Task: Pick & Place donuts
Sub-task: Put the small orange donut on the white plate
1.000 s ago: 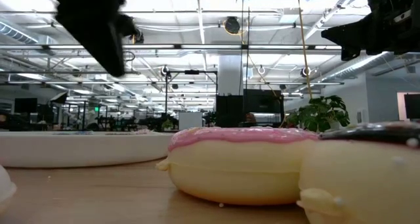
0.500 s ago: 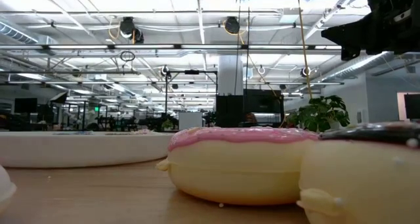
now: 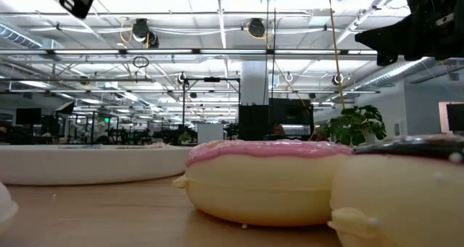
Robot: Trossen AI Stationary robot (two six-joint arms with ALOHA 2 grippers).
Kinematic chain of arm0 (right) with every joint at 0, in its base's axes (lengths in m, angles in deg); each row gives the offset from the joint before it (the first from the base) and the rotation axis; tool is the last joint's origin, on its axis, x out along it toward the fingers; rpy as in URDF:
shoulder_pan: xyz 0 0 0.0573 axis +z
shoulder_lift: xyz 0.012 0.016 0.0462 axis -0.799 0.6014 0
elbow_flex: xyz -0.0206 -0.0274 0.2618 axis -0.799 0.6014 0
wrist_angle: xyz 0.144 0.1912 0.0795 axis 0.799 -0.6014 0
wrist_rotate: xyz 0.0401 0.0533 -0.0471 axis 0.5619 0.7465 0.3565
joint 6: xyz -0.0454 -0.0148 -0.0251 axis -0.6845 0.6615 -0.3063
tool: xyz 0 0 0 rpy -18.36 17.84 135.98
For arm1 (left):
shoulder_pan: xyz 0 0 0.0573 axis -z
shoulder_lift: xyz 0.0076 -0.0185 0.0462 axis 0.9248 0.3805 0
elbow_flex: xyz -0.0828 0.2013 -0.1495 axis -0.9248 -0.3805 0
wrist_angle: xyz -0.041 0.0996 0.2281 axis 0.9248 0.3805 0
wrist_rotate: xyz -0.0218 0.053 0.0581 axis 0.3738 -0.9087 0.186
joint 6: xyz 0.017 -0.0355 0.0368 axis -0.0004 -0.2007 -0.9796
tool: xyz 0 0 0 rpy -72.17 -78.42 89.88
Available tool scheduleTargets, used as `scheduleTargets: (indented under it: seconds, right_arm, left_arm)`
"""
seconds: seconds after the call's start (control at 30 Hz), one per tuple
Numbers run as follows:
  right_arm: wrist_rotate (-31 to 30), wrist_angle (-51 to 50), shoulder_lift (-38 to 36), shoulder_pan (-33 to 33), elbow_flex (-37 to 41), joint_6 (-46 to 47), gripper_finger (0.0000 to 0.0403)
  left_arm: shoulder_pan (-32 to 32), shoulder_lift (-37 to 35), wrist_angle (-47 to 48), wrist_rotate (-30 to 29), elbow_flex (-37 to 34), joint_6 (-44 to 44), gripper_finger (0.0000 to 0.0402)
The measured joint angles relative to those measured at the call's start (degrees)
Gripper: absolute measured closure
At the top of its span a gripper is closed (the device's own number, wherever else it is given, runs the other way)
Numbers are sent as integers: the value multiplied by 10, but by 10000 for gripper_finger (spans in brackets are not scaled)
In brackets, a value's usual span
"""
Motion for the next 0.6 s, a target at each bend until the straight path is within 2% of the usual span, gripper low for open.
scheduleTargets:
  seconds: [0.13, 0.33, 0.47, 0.6]
  right_arm:
    - [0, 2, 0, 0, 0, -10, 403]
    - [0, 3, 0, 0, 0, -11, 403]
    - [0, 3, 0, 0, 0, -2, 403]
    - [0, 3, 0, 0, 0, 1, 403]
  left_arm:
    - [1, 3, -32, -4, -47, 25, 398]
    - [-7, 34, -37, -4, -47, 116, 384]
    - [-8, 91, -53, 18, -18, 152, 373]
    - [4, 199, -30, 46, 63, 129, 385]
